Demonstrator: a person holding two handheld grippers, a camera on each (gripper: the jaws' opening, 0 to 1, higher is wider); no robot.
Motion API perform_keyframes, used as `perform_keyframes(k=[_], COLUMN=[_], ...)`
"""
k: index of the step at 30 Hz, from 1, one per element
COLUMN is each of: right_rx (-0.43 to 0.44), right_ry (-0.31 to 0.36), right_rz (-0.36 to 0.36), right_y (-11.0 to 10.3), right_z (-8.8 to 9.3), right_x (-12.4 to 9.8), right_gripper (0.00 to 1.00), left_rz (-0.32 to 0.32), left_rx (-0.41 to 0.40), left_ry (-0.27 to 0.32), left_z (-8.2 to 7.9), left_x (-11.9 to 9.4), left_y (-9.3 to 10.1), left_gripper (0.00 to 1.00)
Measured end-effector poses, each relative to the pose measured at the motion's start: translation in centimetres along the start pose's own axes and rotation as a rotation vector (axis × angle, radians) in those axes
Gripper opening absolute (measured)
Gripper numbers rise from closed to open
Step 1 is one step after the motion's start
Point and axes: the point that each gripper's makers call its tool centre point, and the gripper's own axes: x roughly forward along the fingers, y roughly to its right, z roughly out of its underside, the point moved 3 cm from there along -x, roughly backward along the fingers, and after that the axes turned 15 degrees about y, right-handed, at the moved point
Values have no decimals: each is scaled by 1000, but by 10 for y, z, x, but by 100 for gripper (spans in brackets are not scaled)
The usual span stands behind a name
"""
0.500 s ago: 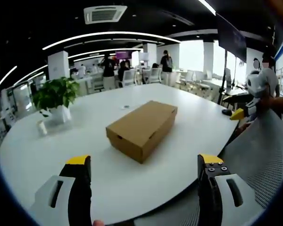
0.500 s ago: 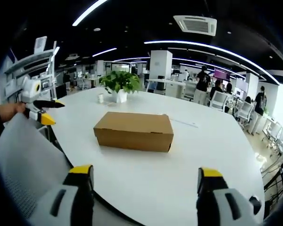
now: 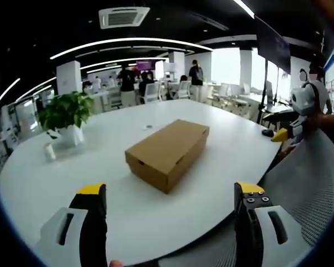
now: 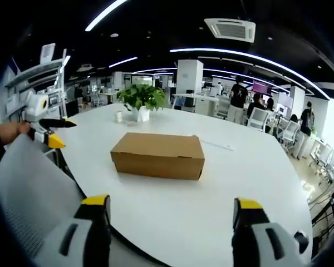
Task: Operate the shoe box by opening the lid, removing the specified soft item, and placing it in the target area until the item is outside and the box remains undamaged.
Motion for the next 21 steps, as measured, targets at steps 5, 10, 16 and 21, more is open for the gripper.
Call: perform_keyframes(k=[5,10,16,21], right_rx=[0,2,4,0], right_ry=[2,5,5,4], right_rz=[2,3,5,9], right_y=[0,0,0,1], right_z=[0,-1,-1,-1], right_x=[0,0,0,0], right_gripper=[92,92,92,92], left_rz=[4,3,1,-6], left_rx=[3,1,2,-8], left_ry=[-2,-3,-4,-1], left_z=[0,1,0,0], left_x=[0,0,0,1], left_y=[0,0,0,-2], left_gripper=[100,100,100,100])
